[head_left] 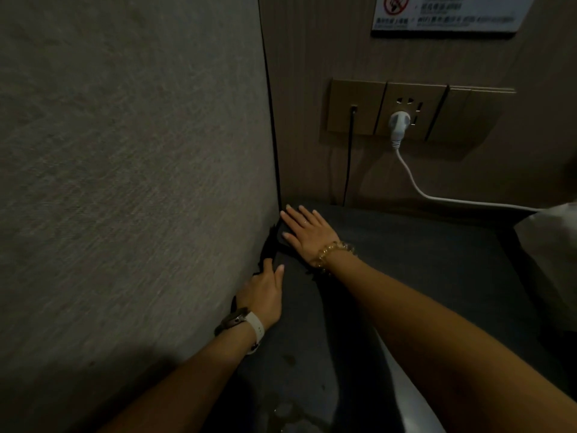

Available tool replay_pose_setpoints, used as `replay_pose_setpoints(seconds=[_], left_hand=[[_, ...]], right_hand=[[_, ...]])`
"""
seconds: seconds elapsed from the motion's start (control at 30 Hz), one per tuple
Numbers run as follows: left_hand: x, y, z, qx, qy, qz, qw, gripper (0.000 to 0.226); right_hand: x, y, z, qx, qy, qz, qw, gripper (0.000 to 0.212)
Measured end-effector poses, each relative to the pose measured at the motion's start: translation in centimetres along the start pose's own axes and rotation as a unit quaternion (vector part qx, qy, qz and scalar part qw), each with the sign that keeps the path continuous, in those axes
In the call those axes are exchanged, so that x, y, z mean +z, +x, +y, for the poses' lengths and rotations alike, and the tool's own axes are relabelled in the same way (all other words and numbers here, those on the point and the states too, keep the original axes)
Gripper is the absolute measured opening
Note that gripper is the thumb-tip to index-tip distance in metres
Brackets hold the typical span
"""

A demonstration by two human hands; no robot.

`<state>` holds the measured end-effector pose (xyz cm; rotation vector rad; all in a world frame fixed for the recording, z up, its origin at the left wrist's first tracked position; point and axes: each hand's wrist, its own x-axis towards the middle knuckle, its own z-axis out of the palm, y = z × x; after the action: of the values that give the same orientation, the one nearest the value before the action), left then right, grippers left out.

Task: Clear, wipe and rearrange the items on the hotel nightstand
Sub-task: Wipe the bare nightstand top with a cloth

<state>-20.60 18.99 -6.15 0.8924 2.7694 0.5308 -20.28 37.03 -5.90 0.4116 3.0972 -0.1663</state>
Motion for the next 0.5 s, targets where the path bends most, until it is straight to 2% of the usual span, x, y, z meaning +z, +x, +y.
replay_pose_setpoints(seconds=[0.27, 0.37, 0.5], left_hand=[[-0.1, 0.2, 0.2, 0.024, 0.061, 0.025, 0.998, 0.044], [-0.2, 0.2, 0.2, 0.031, 0.080, 0.017, 0.996, 0.037], [-0.1, 0.3, 0.1, 0.049, 0.142, -0.004, 0.989, 0.037]], right_hand=[[-0.9, 3.1, 1.5, 0.052, 0.019, -0.003, 0.998, 0.058], [-0.9, 3.8, 1.6, 0.083, 0.030, 0.021, 0.996, 0.059], [-0.8, 3.9, 1.4, 0.115, 0.022, 0.042, 0.992, 0.061]])
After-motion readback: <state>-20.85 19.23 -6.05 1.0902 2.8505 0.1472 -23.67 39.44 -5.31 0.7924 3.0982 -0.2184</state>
